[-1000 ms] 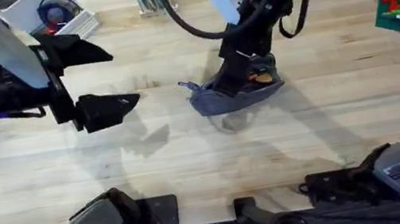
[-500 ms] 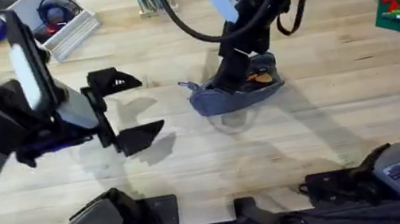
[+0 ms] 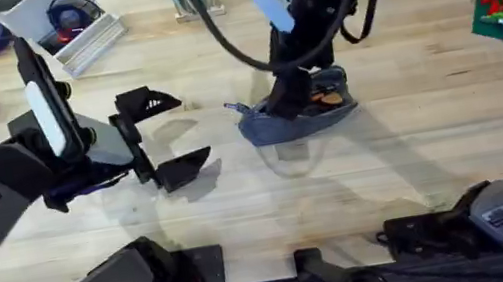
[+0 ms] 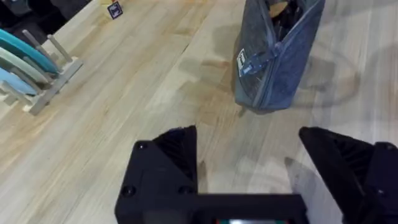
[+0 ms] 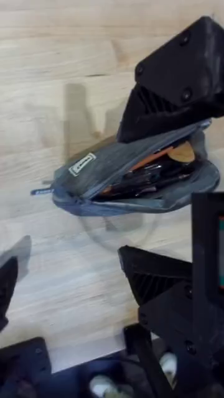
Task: Unzip the bag, pick up the pens from the table one at a time and place them inside, then zip the bag closed.
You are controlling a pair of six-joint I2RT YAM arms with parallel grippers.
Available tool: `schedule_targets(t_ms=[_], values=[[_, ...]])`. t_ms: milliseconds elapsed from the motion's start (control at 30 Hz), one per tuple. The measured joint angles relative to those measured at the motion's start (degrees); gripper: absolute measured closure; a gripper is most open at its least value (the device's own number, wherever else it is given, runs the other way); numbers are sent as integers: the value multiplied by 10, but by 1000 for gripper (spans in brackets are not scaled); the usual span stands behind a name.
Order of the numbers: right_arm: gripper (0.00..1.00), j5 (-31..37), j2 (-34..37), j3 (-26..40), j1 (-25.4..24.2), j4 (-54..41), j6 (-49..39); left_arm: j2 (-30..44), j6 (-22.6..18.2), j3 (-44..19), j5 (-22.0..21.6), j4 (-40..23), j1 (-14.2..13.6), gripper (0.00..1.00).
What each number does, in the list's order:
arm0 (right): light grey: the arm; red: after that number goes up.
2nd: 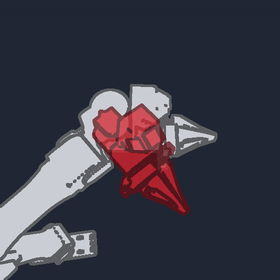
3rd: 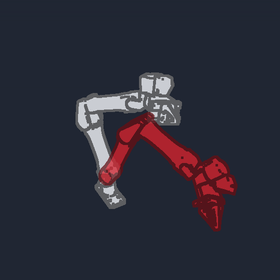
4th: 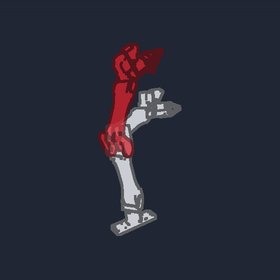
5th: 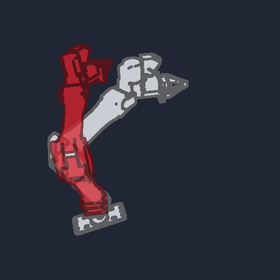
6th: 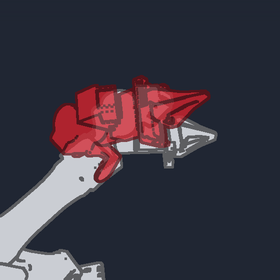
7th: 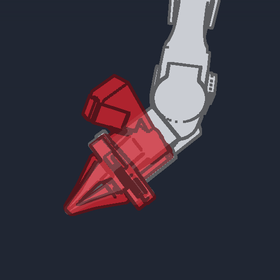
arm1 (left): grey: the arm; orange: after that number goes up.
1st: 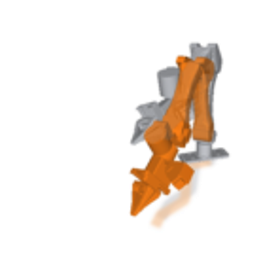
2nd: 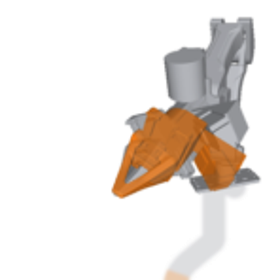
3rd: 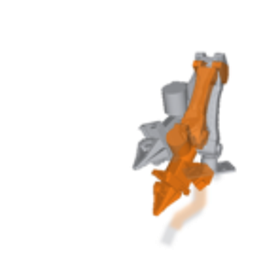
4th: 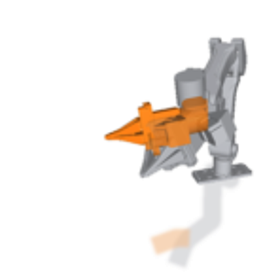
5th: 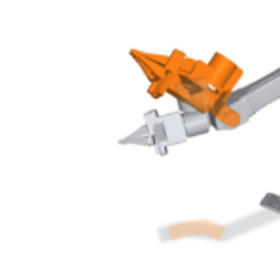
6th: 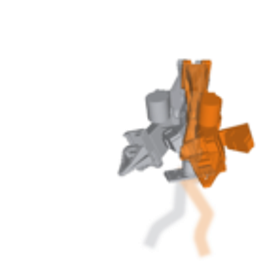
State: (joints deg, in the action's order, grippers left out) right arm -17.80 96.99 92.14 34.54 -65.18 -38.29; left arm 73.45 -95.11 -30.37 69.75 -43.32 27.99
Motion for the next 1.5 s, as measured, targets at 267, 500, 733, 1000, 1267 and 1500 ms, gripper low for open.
schedule_targets(t_ms=[267,500,733,1000,1267,1500], values=[[5,0,0,0,30,13,-38,110,4,0,25,74,-49,10],[5,0,0,0,33,23,-45,165,4,0,32,119,-86,10],[5,0,0,0,56,38,-48,189,4,0,35,147,-86,10],[4,0,15,0,76,44,-80,189,4,0,37,147,-86,8],[4,0,39,0,76,73,-40,189,4,0,38,147,-86,8],[4,0,40,0,76,94,34,189,4,0,38,147,-86,8]])
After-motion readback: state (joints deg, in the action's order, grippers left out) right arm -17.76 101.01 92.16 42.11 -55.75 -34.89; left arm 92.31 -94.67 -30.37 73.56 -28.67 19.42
